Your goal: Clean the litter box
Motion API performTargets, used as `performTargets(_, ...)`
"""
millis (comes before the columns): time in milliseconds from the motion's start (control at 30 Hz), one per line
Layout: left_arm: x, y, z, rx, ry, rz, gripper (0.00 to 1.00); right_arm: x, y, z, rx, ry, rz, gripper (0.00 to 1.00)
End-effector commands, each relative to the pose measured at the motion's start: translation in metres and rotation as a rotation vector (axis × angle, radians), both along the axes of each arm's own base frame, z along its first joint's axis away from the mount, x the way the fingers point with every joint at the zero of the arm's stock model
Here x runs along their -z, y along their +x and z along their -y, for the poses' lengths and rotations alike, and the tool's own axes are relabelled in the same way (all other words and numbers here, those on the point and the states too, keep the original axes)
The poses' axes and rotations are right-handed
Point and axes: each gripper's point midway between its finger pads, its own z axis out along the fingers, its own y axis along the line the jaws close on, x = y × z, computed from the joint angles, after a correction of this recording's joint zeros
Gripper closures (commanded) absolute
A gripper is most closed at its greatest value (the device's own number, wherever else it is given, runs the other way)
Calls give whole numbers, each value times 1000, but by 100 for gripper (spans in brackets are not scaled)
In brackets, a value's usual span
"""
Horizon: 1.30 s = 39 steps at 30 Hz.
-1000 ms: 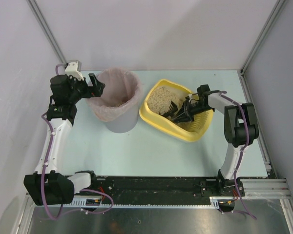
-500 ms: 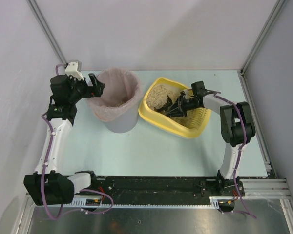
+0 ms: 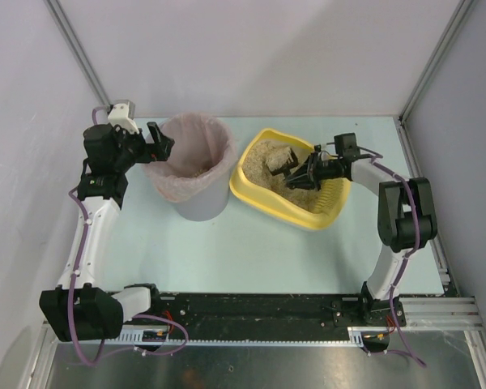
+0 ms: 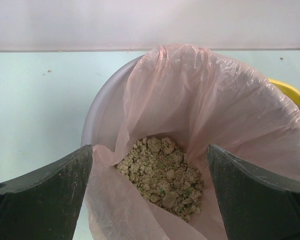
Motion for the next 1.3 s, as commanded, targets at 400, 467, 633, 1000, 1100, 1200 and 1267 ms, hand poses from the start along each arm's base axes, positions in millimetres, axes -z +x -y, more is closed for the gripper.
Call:
performTargets(400, -9, 2, 3, 12, 9, 42, 0, -51, -41, 27, -143, 110, 230, 100)
performTargets(467, -7, 3, 3, 12, 7, 38, 0, -52, -46, 30, -153, 115, 236, 100)
performTargets(633, -6, 4, 5, 20, 4, 36, 0, -60, -52, 33, -162, 131, 264, 100)
performTargets(1000, -5, 4, 8, 26, 7, 31, 0, -63, -58, 47, -144, 100, 298, 100)
performTargets(1100, -5, 3, 8, 24, 13, 34, 0, -71, -62, 48, -157, 157, 299, 100)
performTargets(1200, -7, 3, 9, 24, 13, 39, 0, -72, -64, 41, -173, 115, 341, 100)
performTargets(1267, -6, 3, 8, 21, 15, 38, 0, -77, -63, 42, -158, 129, 321, 100)
